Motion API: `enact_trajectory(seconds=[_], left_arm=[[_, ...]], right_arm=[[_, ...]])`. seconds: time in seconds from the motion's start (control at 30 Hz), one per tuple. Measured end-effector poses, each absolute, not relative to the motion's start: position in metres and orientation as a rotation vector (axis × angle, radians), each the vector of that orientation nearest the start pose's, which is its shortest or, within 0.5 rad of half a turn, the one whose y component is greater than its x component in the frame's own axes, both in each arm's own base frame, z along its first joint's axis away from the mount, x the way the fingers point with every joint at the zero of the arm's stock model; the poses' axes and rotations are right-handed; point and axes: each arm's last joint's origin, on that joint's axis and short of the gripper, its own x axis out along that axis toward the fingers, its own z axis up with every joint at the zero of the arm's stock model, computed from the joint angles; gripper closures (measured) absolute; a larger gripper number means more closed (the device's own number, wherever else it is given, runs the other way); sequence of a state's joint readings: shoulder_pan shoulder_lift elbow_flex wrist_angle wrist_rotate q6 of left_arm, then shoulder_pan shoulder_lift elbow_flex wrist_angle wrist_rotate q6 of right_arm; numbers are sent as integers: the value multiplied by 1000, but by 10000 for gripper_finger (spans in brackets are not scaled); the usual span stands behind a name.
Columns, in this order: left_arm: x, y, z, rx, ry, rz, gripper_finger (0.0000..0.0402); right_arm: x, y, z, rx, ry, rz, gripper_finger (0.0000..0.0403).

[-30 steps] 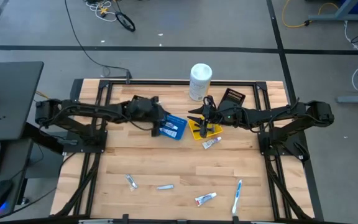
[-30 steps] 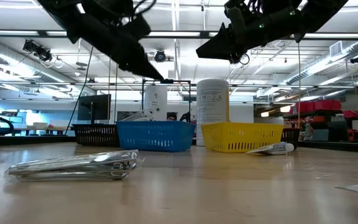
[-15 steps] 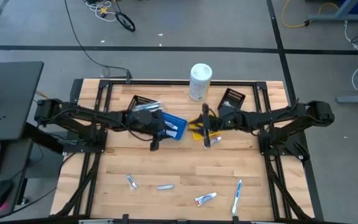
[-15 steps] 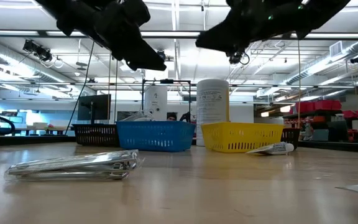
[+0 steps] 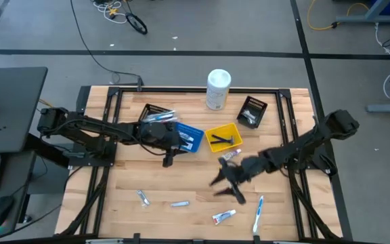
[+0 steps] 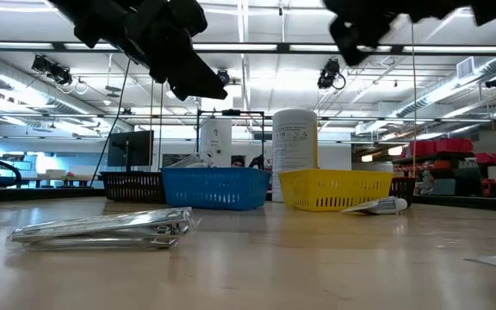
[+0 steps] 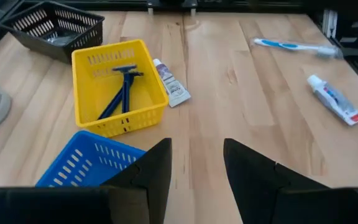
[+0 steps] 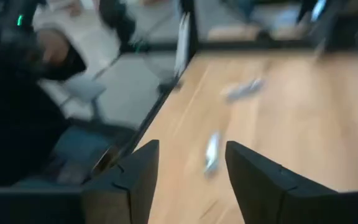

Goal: Pick & Place Travel size toiletries
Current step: Put the white toothpaste into the blue bin

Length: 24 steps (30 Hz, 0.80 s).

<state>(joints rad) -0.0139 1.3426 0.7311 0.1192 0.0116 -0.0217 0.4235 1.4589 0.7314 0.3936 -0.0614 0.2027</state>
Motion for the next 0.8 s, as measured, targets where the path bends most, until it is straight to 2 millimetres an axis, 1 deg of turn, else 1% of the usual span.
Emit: enact_trajectory(seconds=[0.07, 0.17, 0.23, 0.3, 0.37, 0.43, 0.53, 0.63, 0.73, 0.8], left_arm=[[281, -4, 224, -52, 492, -12, 248], [280, -5, 223, -128, 494, 3, 248], [280, -8, 223, -137, 501, -1, 248], [280, -11, 222, -108, 508, -20, 248], [279, -15, 222, -80, 510, -28, 248], [279, -17, 222, -69, 510, -10, 248], [279, -21, 221, -56, 516, 17, 248], [278, -26, 221, -51, 521, 5, 248], [277, -30, 220, -47, 526, -11, 249], [277, -33, 220, -45, 528, -19, 249]], right_arm=[[273, 146, 204, 157, 437, 487, 205], [266, 170, 183, 115, 506, 491, 204], [264, 180, 170, 68, 562, 445, 204], [266, 190, 162, 31, 617, 409, 204], [269, 199, 156, 30, 696, 392, 204], [270, 208, 148, 45, 810, 383, 204], [269, 220, 138, 46, 951, 376, 204], [269, 229, 137, 20, 976, 378, 204], [267, 228, 134, -3, 993, 348, 204], [264, 225, 131, -28, 1044, 316, 204]])
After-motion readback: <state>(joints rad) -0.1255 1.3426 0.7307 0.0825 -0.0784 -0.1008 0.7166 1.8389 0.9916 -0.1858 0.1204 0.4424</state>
